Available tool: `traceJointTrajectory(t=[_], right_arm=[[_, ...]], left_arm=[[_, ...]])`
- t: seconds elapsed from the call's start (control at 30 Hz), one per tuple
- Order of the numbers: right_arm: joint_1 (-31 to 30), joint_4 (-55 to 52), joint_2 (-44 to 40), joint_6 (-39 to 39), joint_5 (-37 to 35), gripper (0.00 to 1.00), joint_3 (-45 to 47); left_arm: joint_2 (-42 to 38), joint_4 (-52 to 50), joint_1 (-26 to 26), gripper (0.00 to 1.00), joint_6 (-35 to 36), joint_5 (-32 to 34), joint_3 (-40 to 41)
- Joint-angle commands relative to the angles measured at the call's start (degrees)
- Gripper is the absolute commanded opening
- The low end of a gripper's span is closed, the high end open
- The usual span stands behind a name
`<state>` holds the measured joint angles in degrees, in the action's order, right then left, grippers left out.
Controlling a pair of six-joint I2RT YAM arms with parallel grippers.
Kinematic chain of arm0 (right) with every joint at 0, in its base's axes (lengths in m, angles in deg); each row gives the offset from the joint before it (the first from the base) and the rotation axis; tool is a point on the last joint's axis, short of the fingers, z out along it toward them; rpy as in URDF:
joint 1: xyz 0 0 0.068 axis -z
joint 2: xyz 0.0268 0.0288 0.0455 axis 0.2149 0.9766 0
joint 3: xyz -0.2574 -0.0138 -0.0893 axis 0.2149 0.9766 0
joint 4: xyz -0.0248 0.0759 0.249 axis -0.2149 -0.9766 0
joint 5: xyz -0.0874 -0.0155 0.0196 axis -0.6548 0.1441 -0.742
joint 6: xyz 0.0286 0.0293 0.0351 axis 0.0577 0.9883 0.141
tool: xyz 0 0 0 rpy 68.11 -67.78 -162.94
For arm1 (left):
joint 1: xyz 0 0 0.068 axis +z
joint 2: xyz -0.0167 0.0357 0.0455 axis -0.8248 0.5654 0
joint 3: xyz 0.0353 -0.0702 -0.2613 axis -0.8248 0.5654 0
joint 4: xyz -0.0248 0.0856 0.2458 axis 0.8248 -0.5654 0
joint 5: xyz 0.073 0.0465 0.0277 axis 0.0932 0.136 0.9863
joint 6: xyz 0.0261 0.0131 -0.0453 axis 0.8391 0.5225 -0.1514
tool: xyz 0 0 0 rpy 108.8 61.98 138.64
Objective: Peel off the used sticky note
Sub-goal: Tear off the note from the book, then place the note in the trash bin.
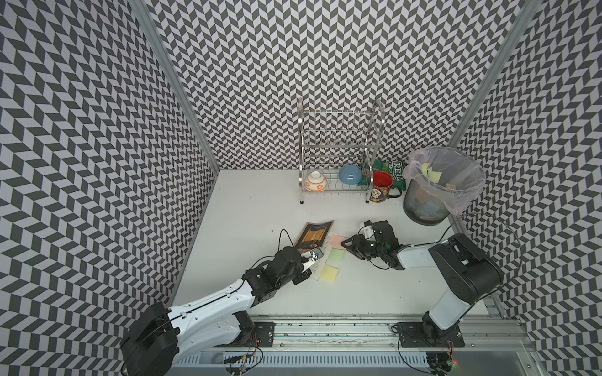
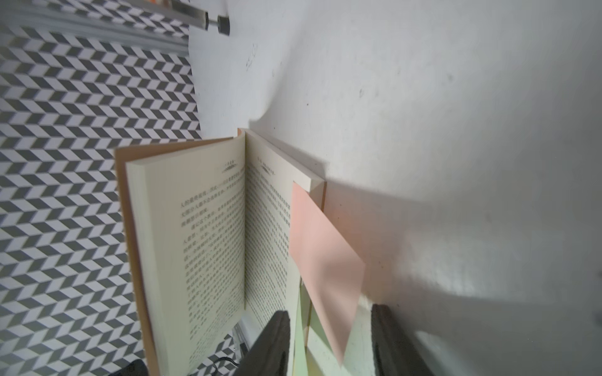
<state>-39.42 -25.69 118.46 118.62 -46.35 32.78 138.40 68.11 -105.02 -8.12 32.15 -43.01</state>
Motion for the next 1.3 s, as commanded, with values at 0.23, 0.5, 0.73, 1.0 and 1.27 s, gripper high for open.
traceJointTrajectory(t=[0.23, 0.5, 0.73, 1.0, 1.27], right_arm=[[2.04, -6.92, -3.52, -8.05, -3.26, 0.0, -5.65], [11.98, -14.26, -12.94, -13.82, 0.93, 0.0, -1.64], [15.24, -29.21, -26.34, -20.2, -1.5, 0.0, -6.97], [20.89, -43.79, -37.48, -21.95, -11.89, 0.0, -23.97], [34.44, -50.84, -31.99, -24.11, -20.21, 0.0, -41.84]], left_arm=[[0.64, -0.71, 0.24, 0.0, -0.26, -1.61, -0.49], [0.32, -0.76, 0.28, 0.0, -0.26, -1.5, -0.49], [0.59, -0.78, 0.28, 0.0, -0.19, -1.41, -0.48], [0.38, -0.92, 0.36, 0.0, 0.01, -1.23, -0.51], [0.38, -1.02, 0.37, 0.0, 0.17, -1.31, -0.56]])
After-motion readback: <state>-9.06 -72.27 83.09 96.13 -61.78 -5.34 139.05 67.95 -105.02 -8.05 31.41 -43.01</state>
